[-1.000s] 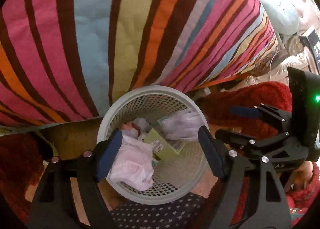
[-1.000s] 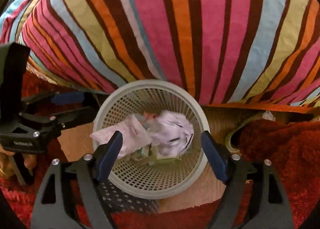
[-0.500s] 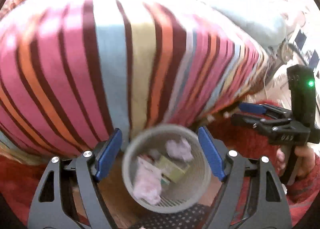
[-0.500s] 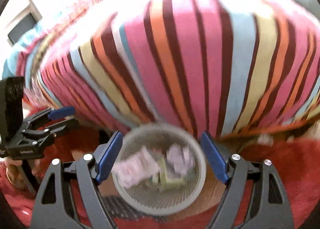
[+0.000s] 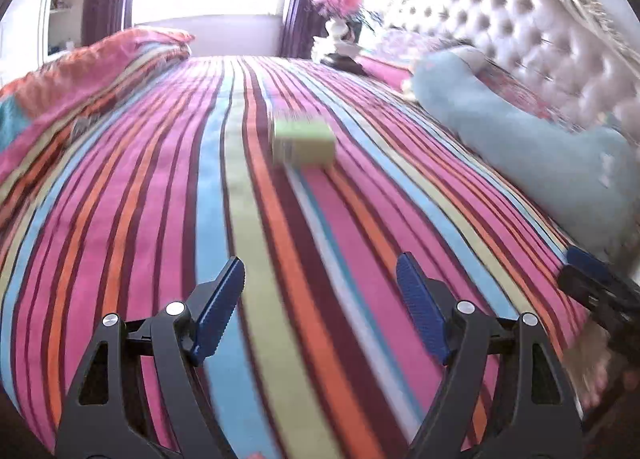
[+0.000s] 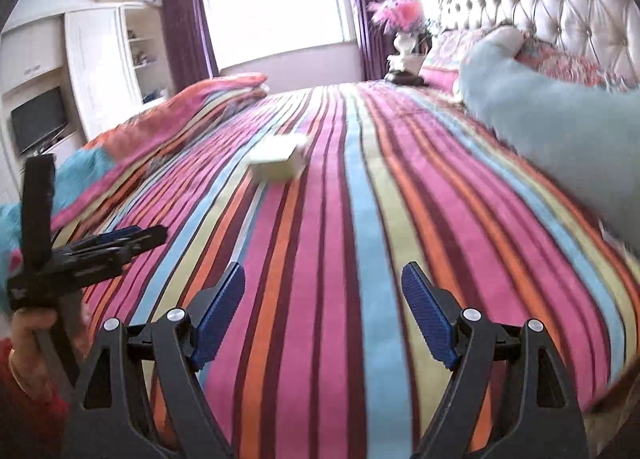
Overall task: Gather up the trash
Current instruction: 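Move both open grippers back to the green DHC box on the bedspread, then grasp the green DHC box with the right gripper and lift it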
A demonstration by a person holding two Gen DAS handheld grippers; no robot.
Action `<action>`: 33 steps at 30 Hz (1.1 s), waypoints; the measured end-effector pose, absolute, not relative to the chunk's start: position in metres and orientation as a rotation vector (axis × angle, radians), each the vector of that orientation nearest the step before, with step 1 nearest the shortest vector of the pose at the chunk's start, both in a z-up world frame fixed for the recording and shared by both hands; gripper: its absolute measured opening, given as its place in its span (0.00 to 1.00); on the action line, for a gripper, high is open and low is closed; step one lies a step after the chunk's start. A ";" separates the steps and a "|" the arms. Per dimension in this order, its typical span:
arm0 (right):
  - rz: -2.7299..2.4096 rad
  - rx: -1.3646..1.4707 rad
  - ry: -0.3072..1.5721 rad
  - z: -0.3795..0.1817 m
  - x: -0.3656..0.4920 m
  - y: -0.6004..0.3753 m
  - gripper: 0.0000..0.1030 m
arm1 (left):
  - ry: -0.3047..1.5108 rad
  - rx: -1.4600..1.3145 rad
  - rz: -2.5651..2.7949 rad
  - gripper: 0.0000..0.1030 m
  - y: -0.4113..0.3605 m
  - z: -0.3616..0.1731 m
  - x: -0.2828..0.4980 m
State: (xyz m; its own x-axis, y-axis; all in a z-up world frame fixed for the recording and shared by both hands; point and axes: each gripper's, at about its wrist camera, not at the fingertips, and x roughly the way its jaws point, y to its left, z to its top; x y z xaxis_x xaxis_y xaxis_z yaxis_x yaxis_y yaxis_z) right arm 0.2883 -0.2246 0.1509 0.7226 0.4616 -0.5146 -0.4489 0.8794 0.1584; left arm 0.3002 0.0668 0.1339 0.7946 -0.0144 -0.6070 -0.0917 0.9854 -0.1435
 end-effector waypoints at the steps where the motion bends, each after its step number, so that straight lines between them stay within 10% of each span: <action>1: 0.493 0.017 0.565 0.158 0.308 -0.220 0.74 | 0.645 -0.154 0.059 0.74 0.067 0.135 0.325; 14: 0.490 -0.027 0.636 0.170 0.487 -0.130 0.74 | 0.709 -0.194 0.113 0.74 0.076 0.098 0.515; 33: 0.608 0.018 0.811 0.152 0.568 -0.067 0.74 | 0.727 -0.159 -0.010 0.78 0.103 0.084 0.538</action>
State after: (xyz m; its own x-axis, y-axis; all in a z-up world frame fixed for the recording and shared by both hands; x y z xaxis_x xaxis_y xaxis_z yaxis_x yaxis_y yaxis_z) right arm 0.5684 -0.0665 0.1522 0.5290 0.5156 -0.6740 -0.5020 0.8305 0.2413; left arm 0.5385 0.1035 0.0841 0.7477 -0.0644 -0.6609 -0.0458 0.9879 -0.1481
